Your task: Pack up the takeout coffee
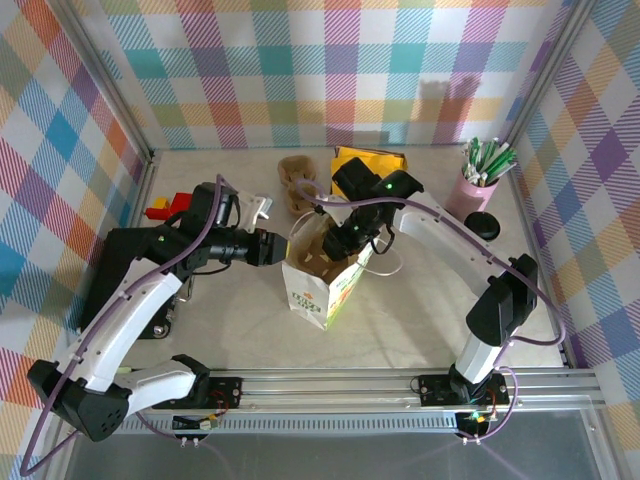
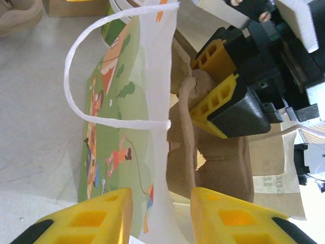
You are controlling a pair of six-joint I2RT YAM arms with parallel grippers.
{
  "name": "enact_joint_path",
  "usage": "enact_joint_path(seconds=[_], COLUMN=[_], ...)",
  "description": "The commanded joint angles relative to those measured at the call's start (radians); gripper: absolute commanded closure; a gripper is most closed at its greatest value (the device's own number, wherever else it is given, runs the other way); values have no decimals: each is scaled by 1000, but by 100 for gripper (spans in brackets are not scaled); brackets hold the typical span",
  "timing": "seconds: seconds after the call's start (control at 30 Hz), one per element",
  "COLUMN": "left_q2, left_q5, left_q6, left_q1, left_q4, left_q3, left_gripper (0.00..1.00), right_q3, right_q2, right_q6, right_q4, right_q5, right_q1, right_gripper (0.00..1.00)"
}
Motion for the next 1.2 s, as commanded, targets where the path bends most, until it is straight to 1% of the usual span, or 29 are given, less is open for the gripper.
enact_joint_path(seconds=[0.0, 0.17, 0.27, 0.5, 0.7, 0.97, 1.17], left_q2=[22, 57, 81, 119, 121, 122, 119], left_q5=[29, 46, 37, 79, 109, 85, 73], left_q6=[11, 7, 4, -8, -32, -32, -26], left_q1=[-2, -1, -4, -5, -5, -7, -13], left_q4=[11, 40, 51, 106, 149, 145, 138], left_q3=[6, 21, 32, 35, 19, 11, 11], left_gripper=[64, 59, 58, 59, 64, 67, 64], right_q3=[-7, -19, -36, -51, -49, -60, -83], right_q2=[12, 17, 15, 47, 68, 100, 113], right_q6=[-94, -150, -180, -207, -225, -246, -247], right_q4=[-45, -61, -49, -51, -62, -86, -81], right_q5=[0, -16, -22, 0, 18, 55, 77], right_q1=[13, 28, 36, 44, 50, 59, 68], right_gripper=[66, 65, 65, 65, 64, 62, 59])
